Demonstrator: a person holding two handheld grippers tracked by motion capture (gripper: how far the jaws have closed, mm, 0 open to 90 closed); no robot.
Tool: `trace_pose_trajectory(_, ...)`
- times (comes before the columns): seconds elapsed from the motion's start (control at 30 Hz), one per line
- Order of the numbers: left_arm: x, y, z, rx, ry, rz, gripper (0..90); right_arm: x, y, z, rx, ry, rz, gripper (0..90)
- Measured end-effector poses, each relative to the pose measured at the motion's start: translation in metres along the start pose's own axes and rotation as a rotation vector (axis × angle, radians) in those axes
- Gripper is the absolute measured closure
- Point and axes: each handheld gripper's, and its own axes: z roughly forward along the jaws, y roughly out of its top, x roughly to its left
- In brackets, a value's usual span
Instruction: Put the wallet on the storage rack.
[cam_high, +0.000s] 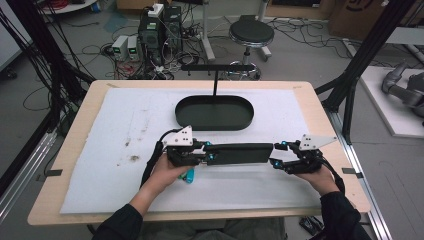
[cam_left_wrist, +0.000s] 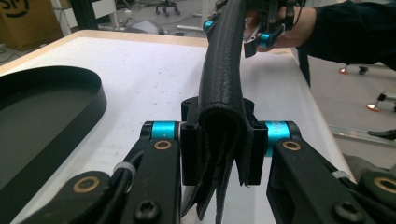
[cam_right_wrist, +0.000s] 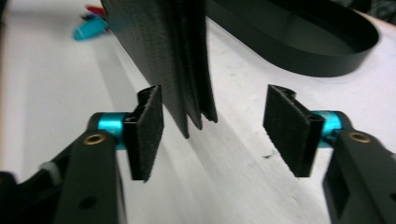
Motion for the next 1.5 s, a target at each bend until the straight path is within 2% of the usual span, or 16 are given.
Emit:
trace_pose_trajectory(0.07,0.002,-0.002,-0.003,0.011,-0.005,-0.005,74.3,0.001,0.001,0.001,-0.007,0.001,-0.005,34.7)
trace_pose_trajectory(0.1,0.003,-0.004,-0.004,0.023,-0.012,-0.001,74.3,0.004,0.005,0.006,-0.019,0.023,0.003,32.7)
trace_pose_trajectory(0.23,0.002,-0.003,-0.006,0.004,-0.031,0.002,74.2,0.009,0.012,0.014,-0.056,0.065,0.017,33.2)
trace_pose_trajectory(0.43,-0.001,0.003,-0.012,-0.006,-0.052,0.023,74.2,0.018,0.025,0.025,-0.089,0.119,-0.011,45.3)
trace_pose_trajectory(0.5,-0.001,0.003,-0.013,-0.008,-0.051,0.02,74.2,0.021,0.028,0.027,-0.098,0.136,-0.03,54.9)
trace_pose_trajectory(0.7,0.001,0.003,-0.021,-0.018,-0.046,0.016,73.8,0.026,0.032,0.03,-0.111,0.163,-0.08,71.7)
trace_pose_trajectory(0.9,-0.001,0.005,-0.021,-0.033,-0.027,0.025,70.3,0.025,0.033,0.028,-0.129,0.18,-0.096,75.2)
trace_pose_trajectory(1.0,-0.002,0.009,-0.024,-0.061,0.027,0.03,63.8,0.024,0.034,0.025,-0.145,0.175,-0.098,75.6)
trace_pose_trajectory(1.1,0.0,0.013,-0.031,-0.055,0.068,0.0,52.4,0.023,0.035,0.023,-0.154,0.139,-0.101,75.7)
trace_pose_trajectory(1.17,0.0,0.016,-0.038,-0.054,0.109,0.005,48.0,0.021,0.036,0.021,-0.158,0.116,-0.094,75.7)
trace_pose_trajectory(1.2,0.0,0.016,-0.038,-0.054,0.109,0.005,44.8,0.021,0.036,0.021,-0.158,0.116,-0.094,75.7)
trace_pose_trajectory(1.23,-0.003,0.018,-0.046,-0.059,0.144,-0.009,41.6,0.019,0.039,0.02,-0.153,0.086,-0.089,75.7)
trace_pose_trajectory(1.3,-0.005,0.018,-0.053,-0.052,0.185,-0.009,38.7,0.017,0.043,0.021,-0.155,0.061,-0.089,75.7)
trace_pose_trajectory(1.33,-0.005,0.018,-0.053,-0.052,0.185,-0.009,36.6,0.016,0.045,0.021,-0.16,0.049,-0.086,75.7)
trace_pose_trajectory(1.37,-0.009,0.017,-0.062,-0.041,0.23,-0.011,34.6,0.015,0.048,0.022,-0.165,0.04,-0.083,75.7)
trace_pose_trajectory(1.5,-0.02,0.014,-0.078,-0.037,0.29,-0.006,31.4,0.009,0.059,0.028,-0.167,-0.005,-0.078,75.6)
